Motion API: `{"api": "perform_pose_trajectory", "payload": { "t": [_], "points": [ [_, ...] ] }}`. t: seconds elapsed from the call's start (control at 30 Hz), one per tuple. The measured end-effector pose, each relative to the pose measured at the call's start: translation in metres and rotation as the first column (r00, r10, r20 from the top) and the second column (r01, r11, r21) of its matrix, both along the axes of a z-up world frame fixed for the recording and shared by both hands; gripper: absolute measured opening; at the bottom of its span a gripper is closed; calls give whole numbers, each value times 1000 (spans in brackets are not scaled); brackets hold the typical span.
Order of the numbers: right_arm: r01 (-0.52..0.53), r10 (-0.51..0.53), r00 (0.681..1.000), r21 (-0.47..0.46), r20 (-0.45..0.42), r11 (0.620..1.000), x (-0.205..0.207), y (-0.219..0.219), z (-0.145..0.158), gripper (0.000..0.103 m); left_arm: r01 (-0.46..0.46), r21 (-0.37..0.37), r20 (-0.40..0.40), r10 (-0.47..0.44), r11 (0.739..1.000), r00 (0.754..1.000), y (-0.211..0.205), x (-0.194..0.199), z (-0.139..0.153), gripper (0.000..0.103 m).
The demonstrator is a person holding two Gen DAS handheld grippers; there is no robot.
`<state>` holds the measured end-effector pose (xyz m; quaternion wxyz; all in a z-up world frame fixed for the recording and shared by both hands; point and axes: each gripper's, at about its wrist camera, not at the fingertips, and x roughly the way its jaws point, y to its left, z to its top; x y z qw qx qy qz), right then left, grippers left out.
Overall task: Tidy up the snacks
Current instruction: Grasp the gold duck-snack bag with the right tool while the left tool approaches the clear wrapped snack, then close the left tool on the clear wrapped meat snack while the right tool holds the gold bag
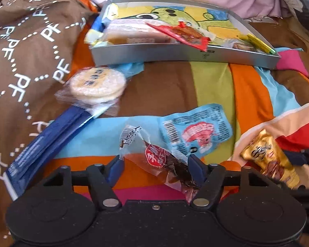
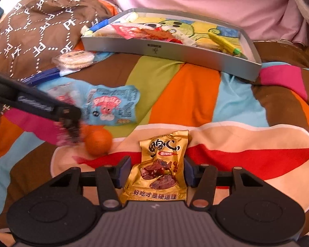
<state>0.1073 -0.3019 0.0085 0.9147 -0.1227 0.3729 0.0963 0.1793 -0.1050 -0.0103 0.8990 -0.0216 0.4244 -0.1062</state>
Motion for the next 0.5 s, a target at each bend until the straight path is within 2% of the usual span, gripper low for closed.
{"api": "perform_pose_trajectory", "payload": {
  "t": [0.23,0.3,0.5],
  "points": [
    [5,7,997,-141,80,990,-2,9,-8,59,-41,-20,-39,40,999,998,25,-4,-2,67],
    [3,12,996,-168,91,986,-1,13,-12,60,-46,-25,-53,44,999,998,29,-2,-4,71],
    [9,5,994,-127,111,992,7,12,-17,63,-95,-80,-86,88,992,992,30,8,-11,82]
  ]
}}
